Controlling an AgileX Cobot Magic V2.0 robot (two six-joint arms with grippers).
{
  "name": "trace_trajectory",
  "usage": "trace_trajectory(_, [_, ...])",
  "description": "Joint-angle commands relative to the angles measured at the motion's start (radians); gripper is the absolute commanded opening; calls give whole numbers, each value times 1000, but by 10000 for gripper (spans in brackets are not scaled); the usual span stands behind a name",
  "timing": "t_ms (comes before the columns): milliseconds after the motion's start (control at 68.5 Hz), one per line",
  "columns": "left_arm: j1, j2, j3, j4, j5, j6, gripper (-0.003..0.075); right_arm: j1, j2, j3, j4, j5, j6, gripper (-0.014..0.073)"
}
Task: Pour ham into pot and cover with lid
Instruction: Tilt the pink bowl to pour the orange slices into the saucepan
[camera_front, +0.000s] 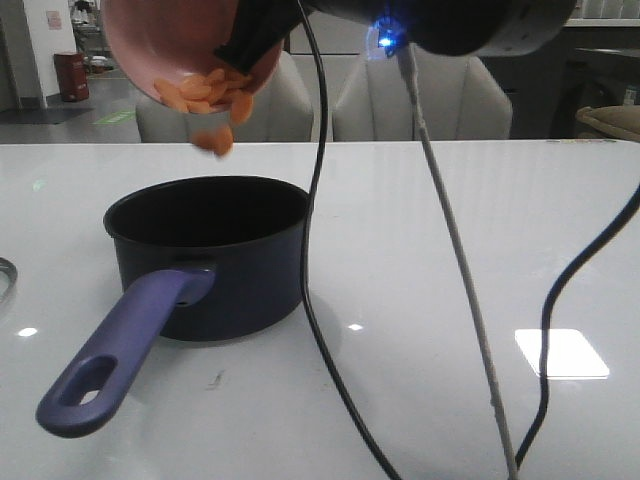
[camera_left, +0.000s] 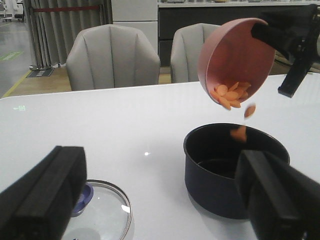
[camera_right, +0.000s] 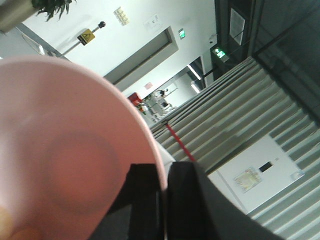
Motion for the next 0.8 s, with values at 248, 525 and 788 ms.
trace_trajectory(248, [-8, 10, -27, -1, -81, -1, 637, 8, 26, -5, -106, -270, -209, 138])
trace_trajectory(525, [-8, 10, -27, -1, -81, -1, 637, 8, 30, -5, -72, -322, -164, 138])
trace_trajectory(788, [-8, 10, -27, -1, -81, -1, 637, 8, -51, -21, 110, -300, 53, 138])
